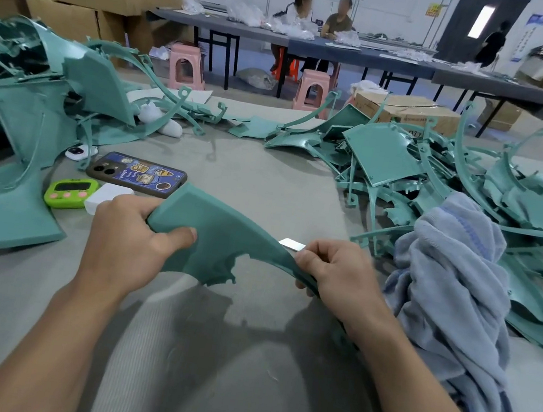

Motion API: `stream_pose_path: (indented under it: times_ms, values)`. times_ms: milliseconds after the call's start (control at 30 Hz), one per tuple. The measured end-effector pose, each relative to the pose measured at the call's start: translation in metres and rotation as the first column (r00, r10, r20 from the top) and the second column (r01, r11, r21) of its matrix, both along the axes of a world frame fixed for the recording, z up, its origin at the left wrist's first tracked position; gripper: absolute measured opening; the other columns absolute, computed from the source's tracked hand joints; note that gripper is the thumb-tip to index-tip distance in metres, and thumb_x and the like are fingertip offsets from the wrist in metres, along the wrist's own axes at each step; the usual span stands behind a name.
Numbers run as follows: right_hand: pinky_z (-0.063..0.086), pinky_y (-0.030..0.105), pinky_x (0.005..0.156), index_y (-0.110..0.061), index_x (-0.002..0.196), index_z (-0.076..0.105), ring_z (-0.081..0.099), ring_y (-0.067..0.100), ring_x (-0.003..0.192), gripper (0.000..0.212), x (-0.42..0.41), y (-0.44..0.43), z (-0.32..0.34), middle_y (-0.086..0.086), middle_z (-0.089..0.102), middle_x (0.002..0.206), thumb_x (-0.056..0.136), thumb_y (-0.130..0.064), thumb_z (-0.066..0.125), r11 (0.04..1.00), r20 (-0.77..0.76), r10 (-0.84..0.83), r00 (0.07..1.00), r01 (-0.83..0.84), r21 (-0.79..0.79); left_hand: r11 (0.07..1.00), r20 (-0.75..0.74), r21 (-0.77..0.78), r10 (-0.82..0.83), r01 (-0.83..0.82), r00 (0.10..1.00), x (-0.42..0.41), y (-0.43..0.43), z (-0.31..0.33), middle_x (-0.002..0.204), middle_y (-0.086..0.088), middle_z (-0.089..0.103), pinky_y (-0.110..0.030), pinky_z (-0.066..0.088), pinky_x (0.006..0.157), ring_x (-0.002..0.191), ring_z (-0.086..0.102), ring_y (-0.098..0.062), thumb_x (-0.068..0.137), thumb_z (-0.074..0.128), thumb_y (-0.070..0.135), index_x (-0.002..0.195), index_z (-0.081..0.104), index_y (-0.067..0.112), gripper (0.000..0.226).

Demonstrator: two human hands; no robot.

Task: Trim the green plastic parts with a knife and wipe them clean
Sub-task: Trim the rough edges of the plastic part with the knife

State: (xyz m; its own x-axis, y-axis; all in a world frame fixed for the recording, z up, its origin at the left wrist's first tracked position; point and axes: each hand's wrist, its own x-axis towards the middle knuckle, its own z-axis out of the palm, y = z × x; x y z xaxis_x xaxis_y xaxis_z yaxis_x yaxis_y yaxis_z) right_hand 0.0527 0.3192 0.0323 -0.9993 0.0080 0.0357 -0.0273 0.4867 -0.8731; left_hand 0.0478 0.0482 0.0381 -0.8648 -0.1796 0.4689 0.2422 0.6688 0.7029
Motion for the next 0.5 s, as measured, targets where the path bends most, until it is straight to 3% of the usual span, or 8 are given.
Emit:
stream_pose_path:
  times_ms: [100, 233, 333, 400, 500]
  values:
    - [0.046, 0.017, 0.045, -0.018, 0.072, 0.073, 0.061, 0.004, 0.047, 0.028, -0.0004, -0.0011, -0.0008, 0.001, 0.072, 0.06, 0.098, -0.02, 0.064, 1.0, 0.015, -0.019, 1.0, 0.02, -0.019, 1.0, -0.001, 0.002, -0.002, 0.002, 1.0, 0.0, -0.0012, -0.0003, 0.054, 0.005, 0.06, -0.034, 0.041, 0.049, 0.055, 0.055, -0.02, 0.057, 0.071, 0.045, 0.067, 0.072, 0.024, 0.024]
    - [0.046, 0.021, 0.042, -0.021, 0.07, 0.074, 0.064, 0.008, 0.046, 0.029, 0.0001, 0.0005, 0.0001, 0.005, 0.071, 0.059, 0.097, -0.018, 0.064, 0.994, 0.044, -0.044, 0.998, 0.048, -0.102, 0.999, -0.017, 0.041, -0.025, 0.026, 1.0, 0.0011, -0.0011, 0.0, 0.053, 0.01, 0.059, -0.028, 0.037, 0.045, 0.049, 0.049, -0.013, 0.056, 0.071, 0.045, 0.076, 0.071, 0.036, 0.022]
    - [0.052, 0.03, 0.049, -0.02, 0.068, 0.072, 0.07, 0.016, 0.054, 0.028, -0.0029, 0.0005, -0.0021, 0.0, 0.069, 0.057, 0.095, -0.02, 0.065, 0.994, -0.015, -0.097, 0.995, 0.096, -0.058, 0.999, -0.017, 0.038, -0.034, 0.035, 0.999, 0.001, -0.0013, 0.0, 0.05, 0.011, 0.056, -0.027, 0.035, 0.045, 0.047, 0.047, -0.011, 0.057, 0.072, 0.043, 0.074, 0.07, 0.037, 0.018]
    - [0.052, 0.029, 0.052, -0.017, 0.065, 0.07, 0.068, 0.011, 0.053, 0.035, -0.0043, 0.0017, -0.0027, -0.003, 0.069, 0.056, 0.098, -0.026, 0.062, 0.987, -0.09, -0.15, 0.985, 0.154, 0.039, 0.998, -0.024, 0.033, -0.044, 0.045, 0.999, 0.0009, -0.0016, 0.0001, 0.049, 0.012, 0.053, -0.022, 0.033, 0.042, 0.046, 0.045, -0.011, 0.057, 0.071, 0.043, 0.071, 0.069, 0.036, 0.016]
    - [0.048, 0.023, 0.048, -0.014, 0.058, 0.067, 0.065, 0.012, 0.046, 0.057, -0.0036, 0.0067, -0.0009, 0.002, 0.068, 0.053, 0.103, -0.046, 0.054, 0.986, -0.104, -0.169, 0.98, 0.168, -0.012, 0.997, -0.018, 0.056, -0.048, 0.049, 0.999, 0.0003, -0.0025, -0.0003, 0.045, 0.013, 0.049, -0.013, 0.027, 0.039, 0.045, 0.044, -0.009, 0.057, 0.073, 0.038, 0.063, 0.068, 0.035, 0.008]
